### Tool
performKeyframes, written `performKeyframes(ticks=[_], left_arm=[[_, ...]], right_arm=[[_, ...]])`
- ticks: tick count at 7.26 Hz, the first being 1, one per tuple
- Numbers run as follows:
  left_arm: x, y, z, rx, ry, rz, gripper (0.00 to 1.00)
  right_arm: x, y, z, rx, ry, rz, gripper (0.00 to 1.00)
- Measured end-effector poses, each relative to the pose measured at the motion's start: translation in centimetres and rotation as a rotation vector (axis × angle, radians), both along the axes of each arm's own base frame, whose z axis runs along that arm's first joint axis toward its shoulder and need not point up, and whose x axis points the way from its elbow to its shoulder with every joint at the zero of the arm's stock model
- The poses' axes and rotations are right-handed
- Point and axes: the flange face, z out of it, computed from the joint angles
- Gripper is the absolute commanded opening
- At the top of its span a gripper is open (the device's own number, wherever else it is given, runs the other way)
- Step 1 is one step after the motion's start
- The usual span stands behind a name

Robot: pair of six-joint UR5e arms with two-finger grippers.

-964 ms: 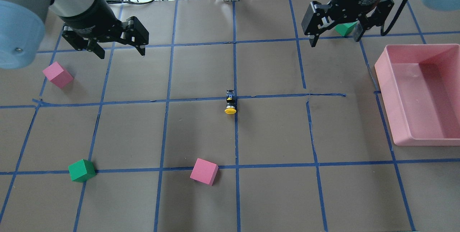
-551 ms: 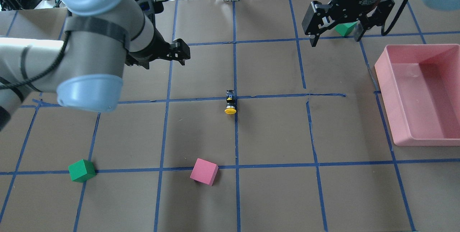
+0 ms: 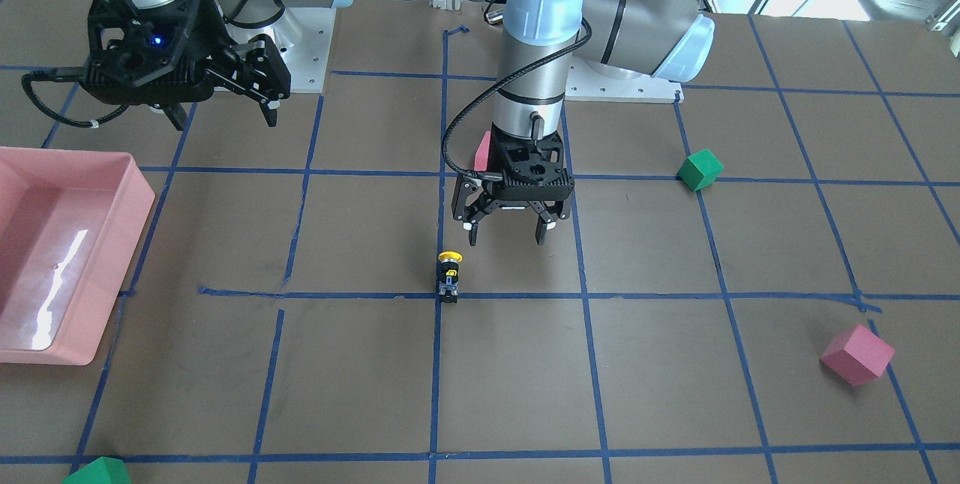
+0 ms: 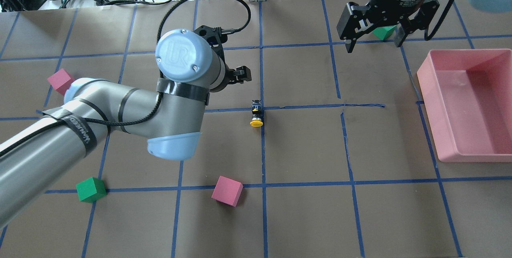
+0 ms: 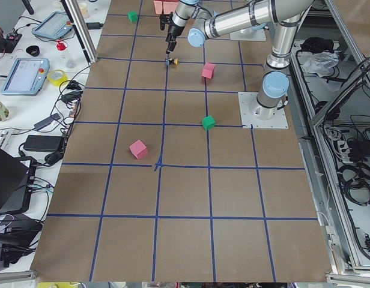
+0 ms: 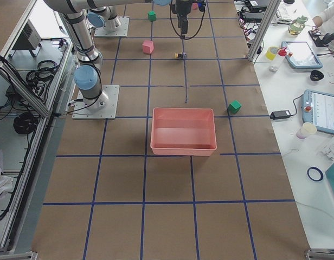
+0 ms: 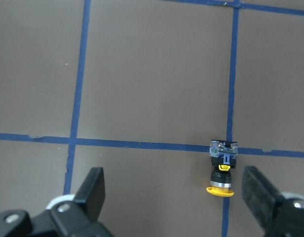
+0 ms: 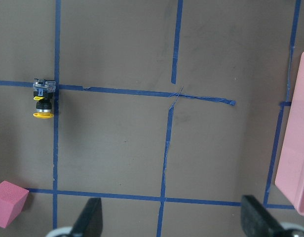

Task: Align button upright
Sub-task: 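Reach the left gripper toward the switch lying on the table, then close the left gripper around the switch body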

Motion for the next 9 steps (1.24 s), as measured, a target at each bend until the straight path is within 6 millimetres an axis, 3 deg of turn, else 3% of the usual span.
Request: performKeyframes(ticks=[2,4,7,9], left_arm=[[-1.6,2.3,-5.2,-0.100,0.005,-0.020,1.00],[-3.8,4.2,-9.1,-0.160,-0.008,-0.028,1.00],[-6.0,5.7,-13.6,-0.210,-0.033,-0.048,0.97],[-6.5,6.3,-15.7,-0.210,-0.049,-0.059,0.90]], right_arm=[[0.2,0.1,-0.1,0.001,0.008,0.003,1.00],[0.3,0.4,0.1,-0.001,0.008,0.007,1.00],[0.2,0.2,1.1,-0.018,0.003,0.014,1.00],[0.5,-0.6,-0.3,0.011,-0.015,0.017,1.00]])
